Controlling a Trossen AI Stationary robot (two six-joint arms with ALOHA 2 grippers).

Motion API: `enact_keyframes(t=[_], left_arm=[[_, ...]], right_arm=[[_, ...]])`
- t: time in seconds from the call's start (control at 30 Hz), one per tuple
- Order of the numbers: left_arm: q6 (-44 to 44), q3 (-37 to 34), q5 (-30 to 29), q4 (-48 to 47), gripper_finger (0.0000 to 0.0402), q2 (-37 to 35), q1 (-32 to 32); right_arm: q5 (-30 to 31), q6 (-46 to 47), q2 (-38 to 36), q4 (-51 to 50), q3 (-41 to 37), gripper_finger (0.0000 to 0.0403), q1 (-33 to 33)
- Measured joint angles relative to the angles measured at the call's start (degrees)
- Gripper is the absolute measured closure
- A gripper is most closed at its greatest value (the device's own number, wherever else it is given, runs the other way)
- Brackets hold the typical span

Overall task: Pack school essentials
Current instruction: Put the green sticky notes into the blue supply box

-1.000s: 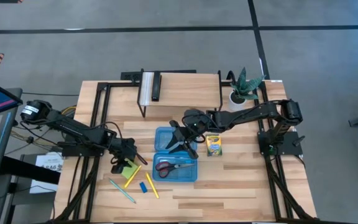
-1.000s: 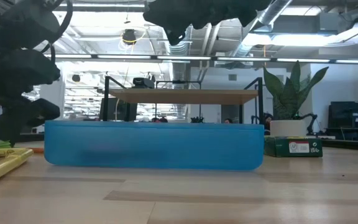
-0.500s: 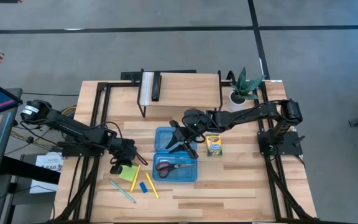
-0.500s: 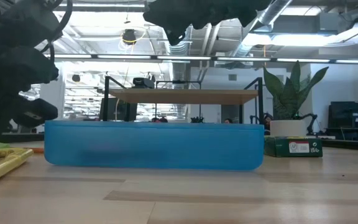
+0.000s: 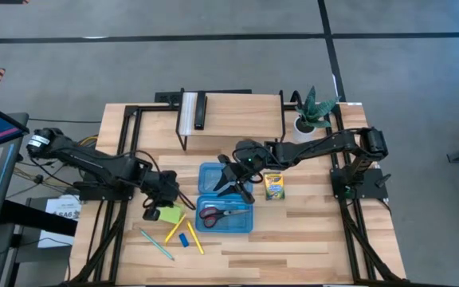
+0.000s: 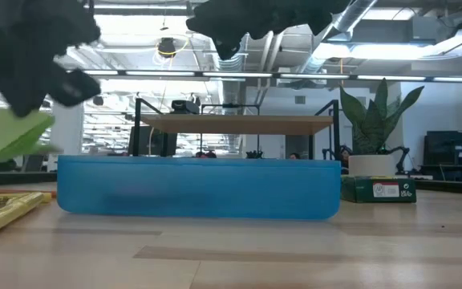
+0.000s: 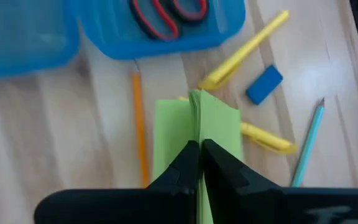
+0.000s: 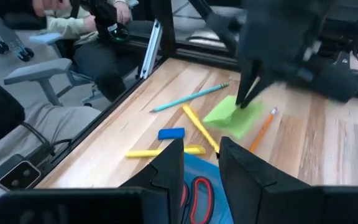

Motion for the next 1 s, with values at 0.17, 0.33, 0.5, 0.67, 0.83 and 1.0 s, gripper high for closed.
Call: enact_keyframes(t=[0.17, 0.33, 0.5, 0.67, 0.83, 1.0], left_arm=[[1.63, 6.94, -3.21, 1.95, 0.0401, -0.04, 0.0], [1.34, 7.11, -5.13, 12.5, 0.0401, 1.67, 0.08], [-0.27, 7.01, -5.54, 17.27, 0.0401, 9.32, 0.79], [-1.82, 7.29, -0.4, 24.96, 0.0401, 18.38, 3.88], [-3.45, 8.04, 2.54, 26.36, 0.0401, 24.03, 6.59], [-4.69, 8.1, 4.15, 30.39, 0.0401, 26.47, 6.93]], right_arm=[[0.55, -0.09, -2.18, -3.84, 0.0, 0.0283, -0.7], [3.37, -1.63, -7.07, -6.58, -1.84, 0.0283, -1.14], [5.93, -1.67, -13.59, -4.07, -7.89, 0.0283, -1.07], [8.02, -1.05, -18.79, 0.2, -13.28, 0.0283, -1.14], [8.0, -0.07, -20.68, 1.75, -15.19, 0.0283, -1.1], [8.0, -0.09, -20.71, 1.83, -15.19, 0.0283, -1.12]])
